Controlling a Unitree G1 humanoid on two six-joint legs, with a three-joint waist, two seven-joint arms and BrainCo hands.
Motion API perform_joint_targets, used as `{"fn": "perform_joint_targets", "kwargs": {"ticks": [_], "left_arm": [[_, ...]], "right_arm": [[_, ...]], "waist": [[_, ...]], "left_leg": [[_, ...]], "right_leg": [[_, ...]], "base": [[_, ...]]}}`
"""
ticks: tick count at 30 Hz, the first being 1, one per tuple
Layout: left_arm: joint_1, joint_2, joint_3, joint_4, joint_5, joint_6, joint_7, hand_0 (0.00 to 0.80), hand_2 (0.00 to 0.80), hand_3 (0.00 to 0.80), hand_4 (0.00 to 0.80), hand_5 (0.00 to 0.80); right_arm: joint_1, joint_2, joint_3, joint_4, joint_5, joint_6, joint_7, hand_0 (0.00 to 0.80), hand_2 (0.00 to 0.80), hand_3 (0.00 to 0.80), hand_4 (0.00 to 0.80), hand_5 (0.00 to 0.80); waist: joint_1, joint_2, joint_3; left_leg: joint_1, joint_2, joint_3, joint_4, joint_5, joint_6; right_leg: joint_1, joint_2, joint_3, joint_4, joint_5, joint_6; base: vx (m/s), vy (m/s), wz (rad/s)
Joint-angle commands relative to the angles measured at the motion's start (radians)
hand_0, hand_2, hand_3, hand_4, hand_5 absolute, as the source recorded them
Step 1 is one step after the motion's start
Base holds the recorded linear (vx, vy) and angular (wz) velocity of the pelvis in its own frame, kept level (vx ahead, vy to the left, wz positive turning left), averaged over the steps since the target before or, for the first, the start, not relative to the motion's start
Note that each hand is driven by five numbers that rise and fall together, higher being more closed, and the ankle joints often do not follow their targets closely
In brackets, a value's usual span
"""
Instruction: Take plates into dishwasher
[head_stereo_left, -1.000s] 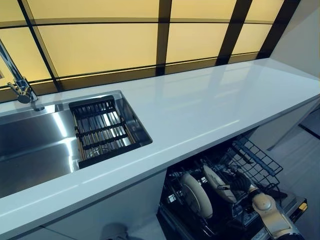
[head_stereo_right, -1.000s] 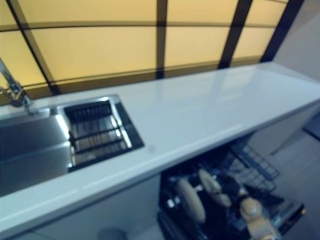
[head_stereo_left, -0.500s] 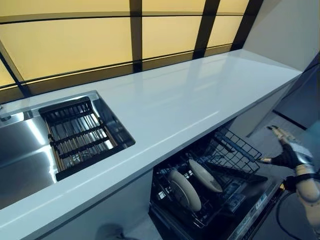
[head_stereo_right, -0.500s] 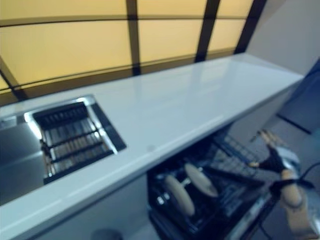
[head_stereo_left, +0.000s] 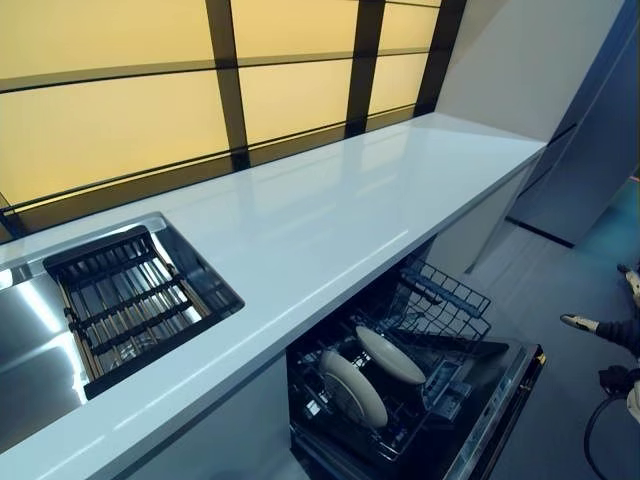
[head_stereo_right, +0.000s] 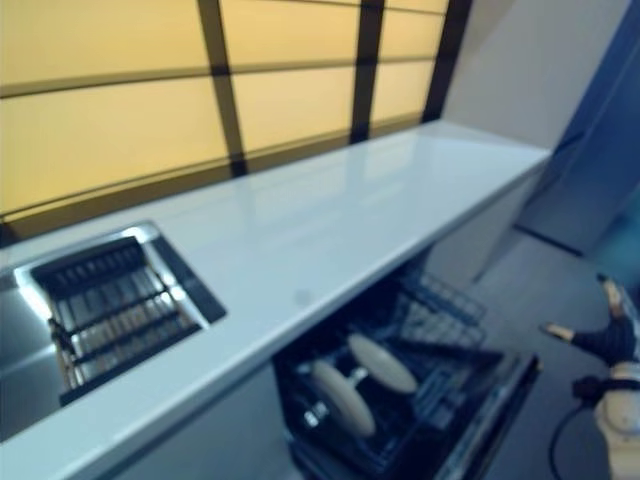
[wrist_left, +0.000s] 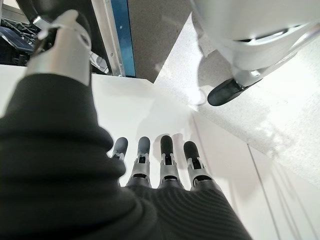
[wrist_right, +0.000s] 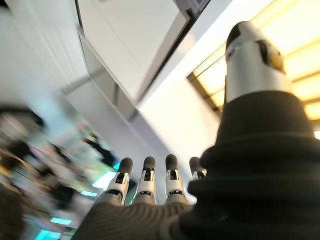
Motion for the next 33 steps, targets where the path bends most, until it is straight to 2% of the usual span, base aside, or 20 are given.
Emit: {"fn": "perform_joint_targets", "kwargs": {"ticks": [1, 11, 17, 20, 25, 29, 33], "left_arm": [[-0.067, 0.015, -0.007, 0.029, -0.019, -0.016, 0.019, 0.000, 0.000, 0.000, 0.000, 0.000], [-0.080, 0.030, -0.041, 0.003, -0.013, -0.012, 0.016, 0.000, 0.000, 0.000, 0.000, 0.000], [-0.111, 0.018, -0.064, 0.014, -0.070, -0.036, 0.017, 0.000, 0.000, 0.000, 0.000, 0.000], [-0.129, -0.001, -0.081, 0.009, -0.099, -0.052, 0.025, 0.000, 0.000, 0.000, 0.000, 0.000], [-0.153, -0.011, -0.104, 0.011, -0.132, -0.055, 0.024, 0.000, 0.000, 0.000, 0.000, 0.000], [-0.147, -0.021, -0.139, 0.017, -0.139, -0.057, 0.022, 0.000, 0.000, 0.000, 0.000, 0.000], [-0.144, -0.035, -0.171, 0.015, -0.146, -0.067, 0.029, 0.000, 0.000, 0.000, 0.000, 0.000]], "right_arm": [[-0.046, -0.016, -0.045, 0.038, 0.099, -0.042, -0.056, 0.000, 0.000, 0.000, 0.000, 0.000], [-0.076, -0.016, -0.021, 0.206, 0.160, -0.031, -0.133, 0.000, 0.000, 0.000, 0.000, 0.000], [-0.120, -0.059, 0.014, 0.297, 0.196, -0.054, -0.146, 0.000, 0.000, 0.000, 0.000, 0.000], [-0.149, -0.095, 0.026, 0.336, 0.216, -0.072, -0.147, 0.000, 0.000, 0.000, 0.000, 0.000], [-0.179, -0.131, 0.035, 0.406, 0.295, -0.096, -0.129, 0.000, 0.000, 0.000, 0.000, 0.000], [-0.184, -0.125, 0.036, 0.482, 0.419, -0.099, -0.091, 0.000, 0.000, 0.000, 0.000, 0.000], [-0.204, -0.102, 0.057, 0.576, 0.480, -0.106, -0.080, 0.000, 0.000, 0.000, 0.000, 0.000]], "waist": [[0.020, 0.014, 0.015], [0.035, 0.065, 0.039], [0.045, 0.111, 0.094], [0.047, 0.132, 0.124], [0.047, 0.156, 0.164], [0.045, 0.179, 0.186], [0.047, 0.204, 0.206]], "left_leg": [[-0.006, 0.048, -0.041, 0.004, -0.023, -0.009], [-0.025, 0.041, -0.083, 0.016, -0.006, -0.014], [-0.100, 0.032, -0.140, 0.114, -0.005, -0.021], [-0.146, 0.024, -0.153, 0.166, -0.008, -0.026], [-0.202, 0.019, -0.161, 0.219, -0.005, -0.031], [-0.220, 0.014, -0.160, 0.212, 0.019, -0.034], [-0.230, 0.010, -0.154, 0.197, 0.041, -0.034]], "right_leg": [[-0.019, 0.004, -0.036, 0.117, -0.058, -0.020], [-0.047, -0.017, -0.058, 0.204, -0.095, -0.032], [-0.140, -0.052, -0.055, 0.395, -0.163, -0.054], [-0.183, -0.066, -0.047, 0.464, -0.190, -0.065], [-0.245, -0.084, -0.035, 0.562, -0.221, -0.078], [-0.277, -0.092, -0.027, 0.607, -0.232, -0.081], [-0.304, -0.096, -0.021, 0.636, -0.238, -0.082]], "base": [[-0.007, -0.096, -0.01], [-0.029, -0.057, 0.01], [-0.079, 0.052, 0.05], [-0.115, 0.083, 0.08], [-0.114, 0.053, 0.00], [-0.032, 0.046, 0.00], [-0.035, 0.055, -0.03]]}}
